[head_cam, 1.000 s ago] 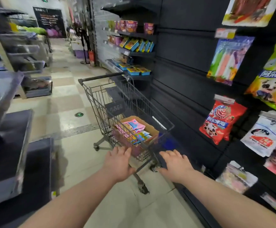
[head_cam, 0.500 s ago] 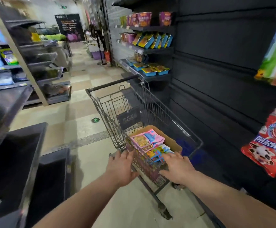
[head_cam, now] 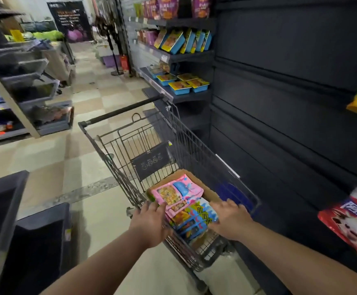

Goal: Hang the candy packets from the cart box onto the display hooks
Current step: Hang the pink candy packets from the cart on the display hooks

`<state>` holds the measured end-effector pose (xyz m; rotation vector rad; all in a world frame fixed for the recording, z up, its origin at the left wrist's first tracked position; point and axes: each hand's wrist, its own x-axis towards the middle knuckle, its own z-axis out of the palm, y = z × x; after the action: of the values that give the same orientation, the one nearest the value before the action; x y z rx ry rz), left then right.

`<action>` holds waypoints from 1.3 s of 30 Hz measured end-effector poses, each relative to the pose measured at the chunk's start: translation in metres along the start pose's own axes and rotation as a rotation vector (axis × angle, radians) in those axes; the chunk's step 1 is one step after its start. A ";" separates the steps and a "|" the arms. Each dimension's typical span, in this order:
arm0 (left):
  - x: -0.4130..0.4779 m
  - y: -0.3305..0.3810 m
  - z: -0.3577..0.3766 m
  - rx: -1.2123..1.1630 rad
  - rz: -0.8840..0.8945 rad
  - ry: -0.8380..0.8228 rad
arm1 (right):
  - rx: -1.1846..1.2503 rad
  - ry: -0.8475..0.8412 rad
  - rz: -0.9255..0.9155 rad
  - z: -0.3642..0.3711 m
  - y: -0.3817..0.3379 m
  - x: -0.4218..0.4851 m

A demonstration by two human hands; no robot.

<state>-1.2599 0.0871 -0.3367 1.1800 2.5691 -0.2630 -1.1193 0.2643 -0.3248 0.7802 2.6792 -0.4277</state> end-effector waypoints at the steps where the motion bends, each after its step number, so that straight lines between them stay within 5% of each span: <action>1: 0.010 -0.001 0.000 -0.003 0.006 -0.002 | 0.008 0.006 -0.001 0.001 0.003 0.006; 24: 0.337 -0.118 0.006 0.016 0.268 -0.328 | 0.189 -0.257 0.418 0.027 -0.036 0.231; 39: 0.431 -0.111 0.115 -0.090 0.255 -0.497 | 0.724 -0.326 0.673 0.123 -0.010 0.325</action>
<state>-1.5885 0.2869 -0.5881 1.2125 1.9650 -0.3296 -1.3587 0.3621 -0.5577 1.5608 1.7780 -1.2207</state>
